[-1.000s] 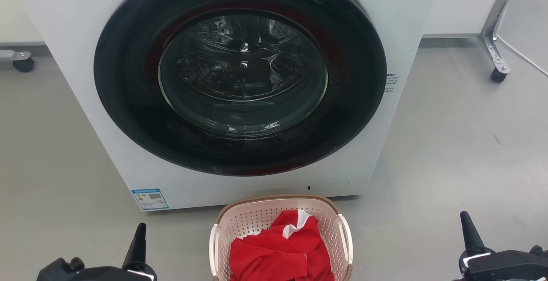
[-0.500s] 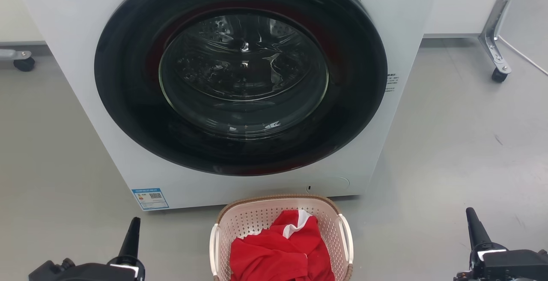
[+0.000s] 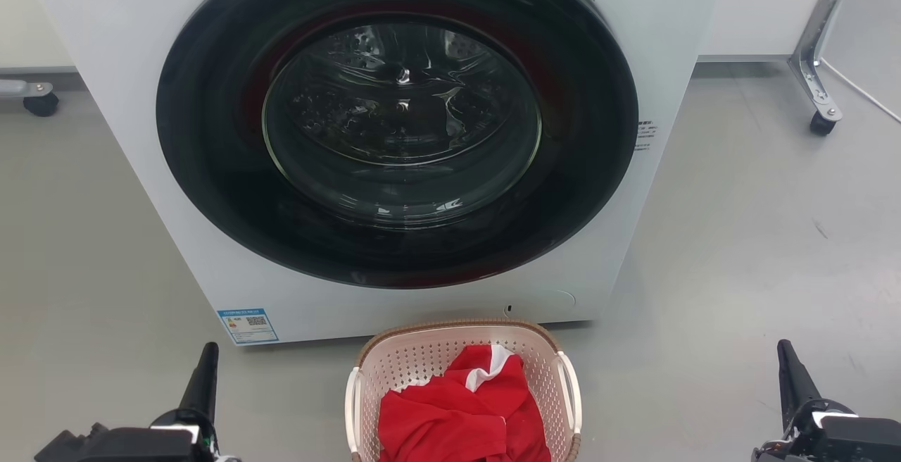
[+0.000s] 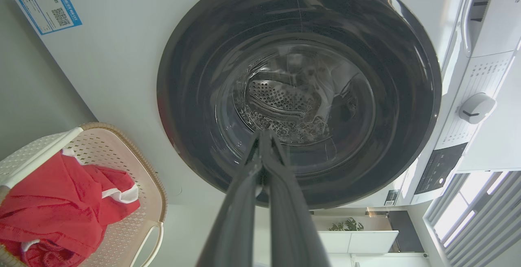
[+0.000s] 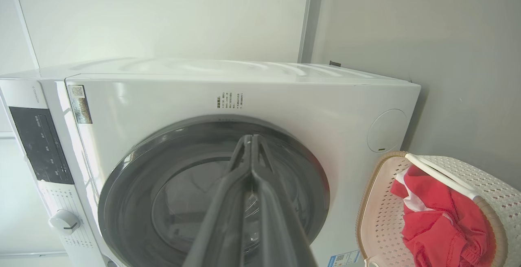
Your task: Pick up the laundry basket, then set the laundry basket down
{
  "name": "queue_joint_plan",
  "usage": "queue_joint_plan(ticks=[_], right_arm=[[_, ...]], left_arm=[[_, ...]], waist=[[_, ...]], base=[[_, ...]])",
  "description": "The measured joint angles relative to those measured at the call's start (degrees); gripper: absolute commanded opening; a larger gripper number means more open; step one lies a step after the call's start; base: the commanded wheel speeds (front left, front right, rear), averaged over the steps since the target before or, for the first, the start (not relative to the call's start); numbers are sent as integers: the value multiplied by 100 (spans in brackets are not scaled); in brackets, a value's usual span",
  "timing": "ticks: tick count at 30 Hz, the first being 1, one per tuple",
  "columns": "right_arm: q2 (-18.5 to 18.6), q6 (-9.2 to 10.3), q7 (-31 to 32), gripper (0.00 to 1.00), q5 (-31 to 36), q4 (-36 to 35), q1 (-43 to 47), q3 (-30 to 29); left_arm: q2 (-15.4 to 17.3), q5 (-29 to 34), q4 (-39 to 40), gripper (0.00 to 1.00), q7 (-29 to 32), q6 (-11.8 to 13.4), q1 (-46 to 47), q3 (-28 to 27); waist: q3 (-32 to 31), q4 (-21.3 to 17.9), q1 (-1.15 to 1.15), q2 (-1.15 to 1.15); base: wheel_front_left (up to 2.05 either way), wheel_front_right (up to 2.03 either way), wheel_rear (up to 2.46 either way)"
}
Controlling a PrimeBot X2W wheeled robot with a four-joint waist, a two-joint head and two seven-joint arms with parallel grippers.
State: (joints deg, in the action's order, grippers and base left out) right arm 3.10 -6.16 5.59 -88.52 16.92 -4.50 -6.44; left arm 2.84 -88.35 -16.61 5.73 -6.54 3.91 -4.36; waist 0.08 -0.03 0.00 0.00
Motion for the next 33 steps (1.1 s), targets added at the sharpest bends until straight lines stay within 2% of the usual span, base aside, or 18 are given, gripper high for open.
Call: queue_joint_plan(ticks=[7,33], right_arm=[[-58,-86,92,0,-290,16,-82,-115],[-60,-88,91,0,-291,19,-81,-119]], left_arm=[[-40,-332,-19,0,78,-52,62,-86],[-43,-335,-25,0,77,-52,62,-86]], waist=[[1,3,0,0],[1,3,0,0]], base=[[0,0,0],[0,0,0]])
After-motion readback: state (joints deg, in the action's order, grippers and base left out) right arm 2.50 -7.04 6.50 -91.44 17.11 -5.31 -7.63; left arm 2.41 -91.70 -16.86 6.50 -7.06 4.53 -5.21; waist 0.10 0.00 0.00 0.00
